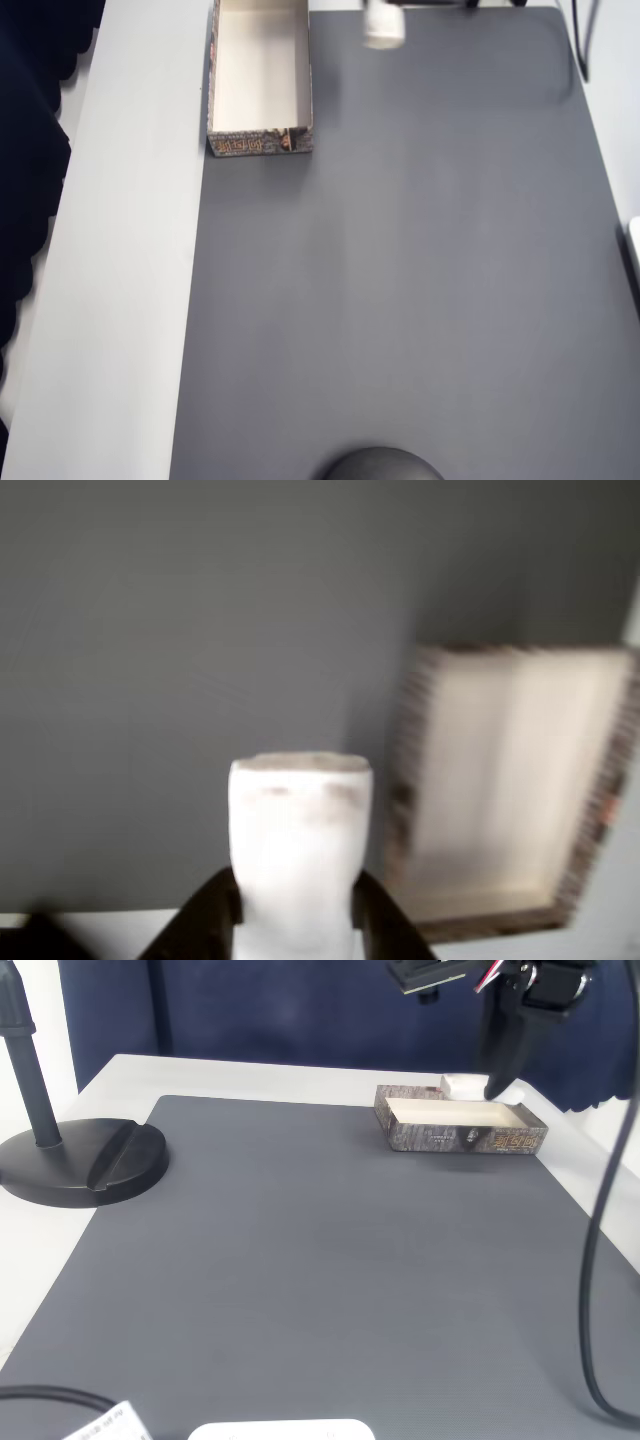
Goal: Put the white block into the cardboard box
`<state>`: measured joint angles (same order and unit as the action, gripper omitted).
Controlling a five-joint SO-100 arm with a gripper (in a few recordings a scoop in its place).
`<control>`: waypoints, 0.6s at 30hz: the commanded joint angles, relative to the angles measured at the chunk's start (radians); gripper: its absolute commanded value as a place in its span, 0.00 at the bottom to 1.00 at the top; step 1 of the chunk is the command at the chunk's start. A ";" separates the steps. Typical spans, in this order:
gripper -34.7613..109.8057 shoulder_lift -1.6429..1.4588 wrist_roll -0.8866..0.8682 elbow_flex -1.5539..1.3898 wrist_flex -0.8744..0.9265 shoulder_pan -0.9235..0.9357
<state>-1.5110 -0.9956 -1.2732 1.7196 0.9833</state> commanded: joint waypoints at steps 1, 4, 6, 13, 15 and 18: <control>0.23 0.077 -0.114 0.219 0.003 0.107; 0.23 0.172 -0.150 0.336 0.003 0.169; 0.23 0.229 -0.175 0.405 0.003 0.202; 0.23 0.433 -0.212 0.577 -0.008 0.250; 0.23 0.486 -0.221 0.626 -0.020 0.247; 0.23 0.548 -0.229 0.675 -0.046 0.247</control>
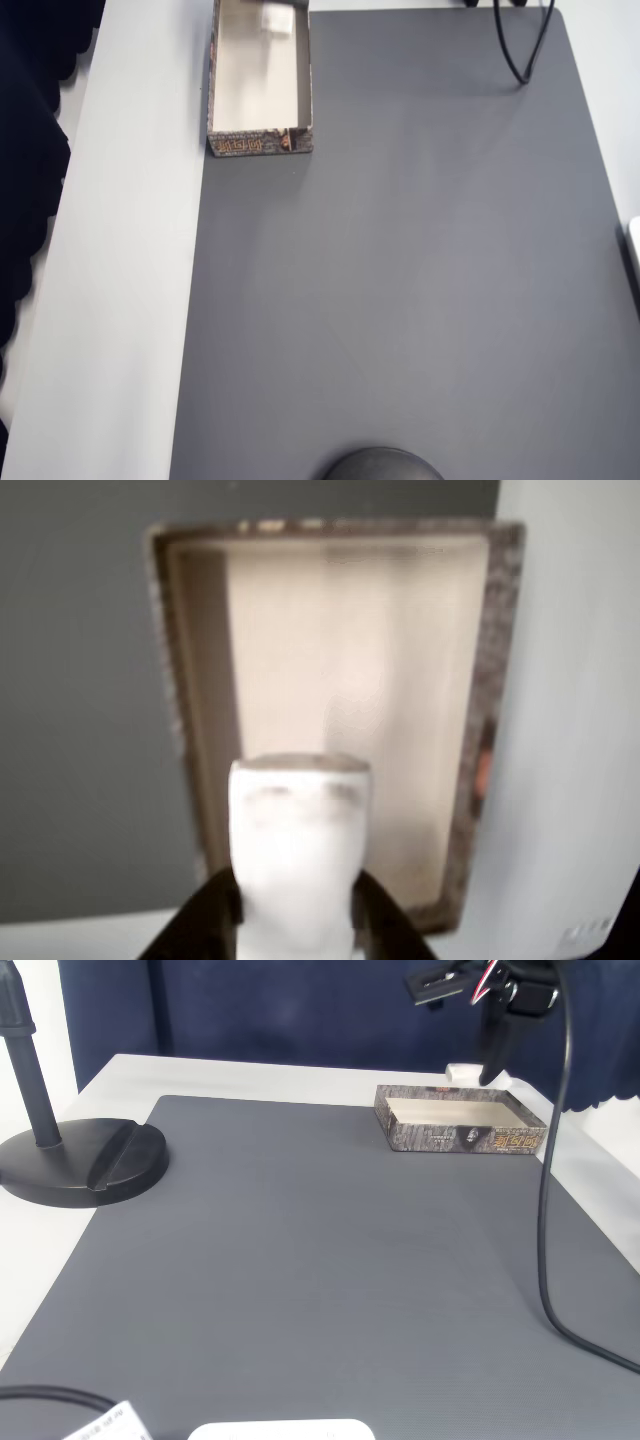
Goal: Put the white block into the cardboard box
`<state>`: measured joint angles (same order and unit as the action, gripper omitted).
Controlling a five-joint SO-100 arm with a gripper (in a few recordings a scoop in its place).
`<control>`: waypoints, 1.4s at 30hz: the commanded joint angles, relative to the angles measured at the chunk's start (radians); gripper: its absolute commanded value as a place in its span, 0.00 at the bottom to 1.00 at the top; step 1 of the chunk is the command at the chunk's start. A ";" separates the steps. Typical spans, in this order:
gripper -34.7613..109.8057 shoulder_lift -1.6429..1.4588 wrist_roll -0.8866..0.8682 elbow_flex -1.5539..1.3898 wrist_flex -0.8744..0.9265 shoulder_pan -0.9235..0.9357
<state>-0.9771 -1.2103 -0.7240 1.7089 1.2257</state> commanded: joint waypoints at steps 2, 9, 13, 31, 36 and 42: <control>0.23 0.052 -0.020 0.163 -0.044 0.008; 0.23 0.147 -0.074 0.209 -0.055 0.002; 0.23 0.172 -0.084 0.221 -0.075 -0.002; 0.23 0.282 -0.084 0.265 -0.077 0.032; 0.26 0.287 -0.083 0.275 -0.092 0.031; 0.30 0.290 -0.087 0.270 -0.104 0.018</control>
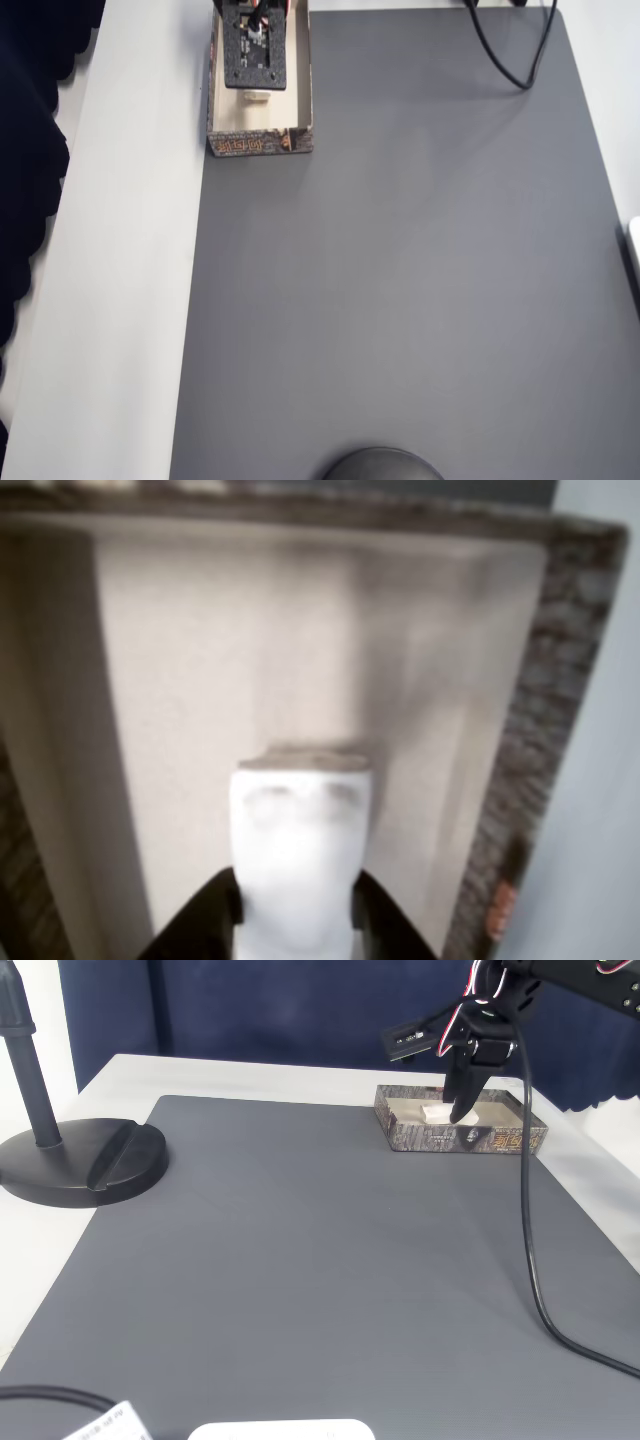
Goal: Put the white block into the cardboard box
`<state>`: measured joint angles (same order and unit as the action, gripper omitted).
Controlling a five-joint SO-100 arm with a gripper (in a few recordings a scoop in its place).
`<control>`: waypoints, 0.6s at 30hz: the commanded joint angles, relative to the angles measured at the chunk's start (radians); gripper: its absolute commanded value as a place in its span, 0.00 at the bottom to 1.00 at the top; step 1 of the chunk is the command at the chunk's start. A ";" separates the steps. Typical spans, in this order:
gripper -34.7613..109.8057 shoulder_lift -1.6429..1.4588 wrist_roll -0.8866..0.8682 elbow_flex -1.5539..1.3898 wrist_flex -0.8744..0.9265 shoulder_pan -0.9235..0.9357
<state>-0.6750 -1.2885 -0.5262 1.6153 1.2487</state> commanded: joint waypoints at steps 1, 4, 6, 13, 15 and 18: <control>0.31 -0.012 -0.009 0.069 -0.011 -0.005; 0.33 -0.012 -0.009 0.066 -0.011 -0.008; 0.34 -0.012 -0.009 0.071 -0.012 -0.008; 0.37 -0.020 -0.009 0.074 -0.014 -0.020; 0.38 -0.020 -0.009 0.074 -0.017 -0.021; 0.39 -0.020 -0.012 0.078 -0.021 -0.021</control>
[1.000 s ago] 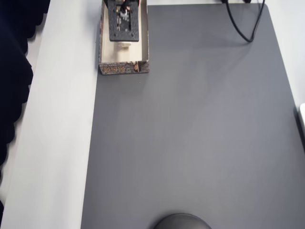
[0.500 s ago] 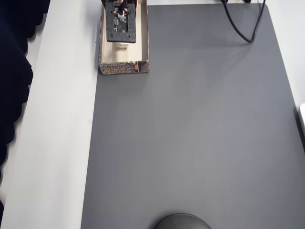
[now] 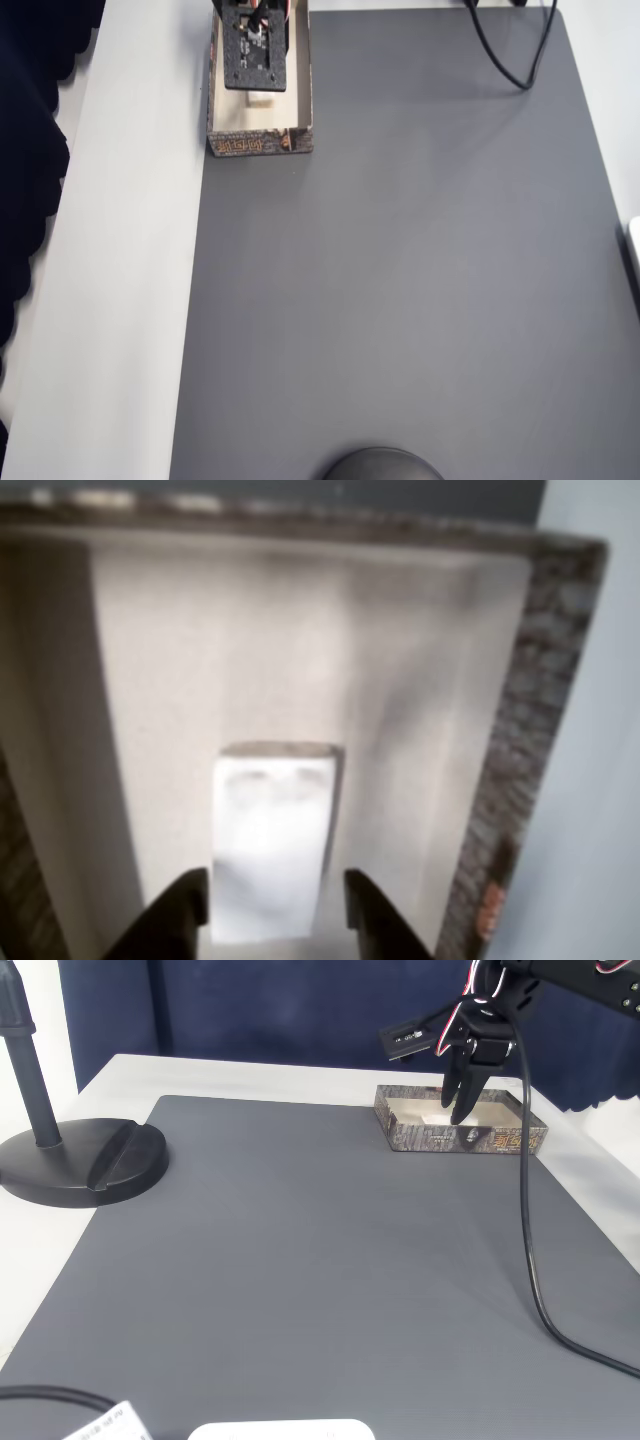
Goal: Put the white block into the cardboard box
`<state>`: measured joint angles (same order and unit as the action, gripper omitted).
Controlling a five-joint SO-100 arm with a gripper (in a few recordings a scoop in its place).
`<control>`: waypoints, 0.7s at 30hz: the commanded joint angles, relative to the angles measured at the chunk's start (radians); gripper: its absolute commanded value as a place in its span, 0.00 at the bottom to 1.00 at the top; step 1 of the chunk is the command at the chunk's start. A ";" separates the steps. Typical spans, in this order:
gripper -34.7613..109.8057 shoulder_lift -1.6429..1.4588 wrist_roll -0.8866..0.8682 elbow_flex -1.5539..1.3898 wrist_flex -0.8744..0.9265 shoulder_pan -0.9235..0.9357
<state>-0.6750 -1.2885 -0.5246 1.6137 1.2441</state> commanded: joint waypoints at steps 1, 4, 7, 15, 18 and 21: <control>0.39 -0.020 -0.012 0.078 -0.020 -0.017; 0.39 -0.028 -0.014 0.080 -0.023 -0.021; 0.41 -0.048 -0.014 0.080 -0.032 -0.026; 0.41 -0.144 -0.018 0.034 -0.021 -0.063; 0.40 -0.179 -0.020 0.021 -0.002 -0.074; 0.33 -0.233 -0.018 -0.018 0.035 -0.087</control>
<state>-0.7378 -1.2931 -0.5170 1.6107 1.1812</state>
